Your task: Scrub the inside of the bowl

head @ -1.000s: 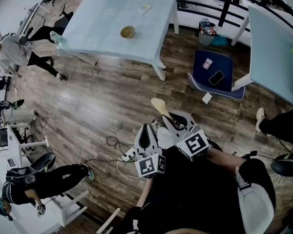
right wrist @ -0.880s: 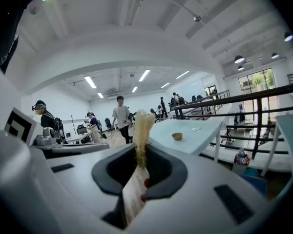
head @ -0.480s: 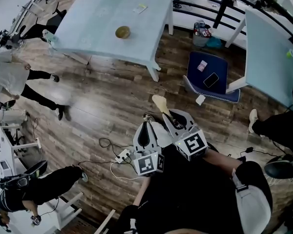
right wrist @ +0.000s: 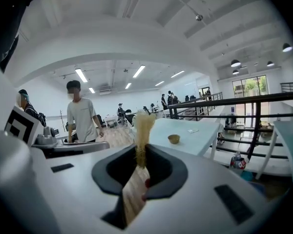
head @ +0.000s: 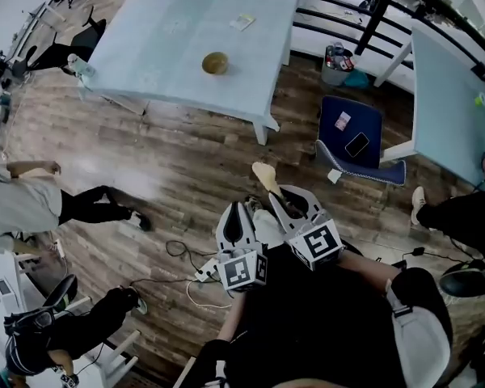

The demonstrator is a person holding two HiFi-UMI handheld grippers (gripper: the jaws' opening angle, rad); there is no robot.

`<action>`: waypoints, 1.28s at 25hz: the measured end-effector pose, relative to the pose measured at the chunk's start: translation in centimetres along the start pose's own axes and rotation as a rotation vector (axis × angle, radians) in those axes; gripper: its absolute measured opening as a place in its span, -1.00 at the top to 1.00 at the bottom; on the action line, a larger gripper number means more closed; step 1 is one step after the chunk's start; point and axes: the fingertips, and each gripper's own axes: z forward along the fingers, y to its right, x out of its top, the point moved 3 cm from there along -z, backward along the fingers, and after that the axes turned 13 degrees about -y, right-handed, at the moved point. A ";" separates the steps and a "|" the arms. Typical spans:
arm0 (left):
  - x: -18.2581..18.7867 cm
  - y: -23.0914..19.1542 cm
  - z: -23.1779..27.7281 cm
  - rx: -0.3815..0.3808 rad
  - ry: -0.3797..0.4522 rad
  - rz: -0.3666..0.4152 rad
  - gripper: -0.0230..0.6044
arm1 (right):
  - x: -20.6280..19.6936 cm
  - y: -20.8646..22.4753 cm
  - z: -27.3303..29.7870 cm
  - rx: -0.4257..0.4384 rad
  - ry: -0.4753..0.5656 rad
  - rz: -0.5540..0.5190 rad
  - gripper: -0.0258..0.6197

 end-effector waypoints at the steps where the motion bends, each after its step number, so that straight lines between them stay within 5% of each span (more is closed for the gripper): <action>1: 0.5 -0.9 0.6 -0.006 -0.005 0.001 0.86 | 0.7 -0.3 0.9 -0.002 -0.002 -0.001 0.76; 14: 8.6 -11.4 7.0 -0.079 0.053 0.009 0.86 | 7.0 -4.1 11.8 -0.049 0.018 -0.011 0.76; 32: 12.3 -18.9 14.0 -0.020 0.022 0.002 0.86 | 11.2 -3.0 23.1 -0.011 -0.004 0.002 0.76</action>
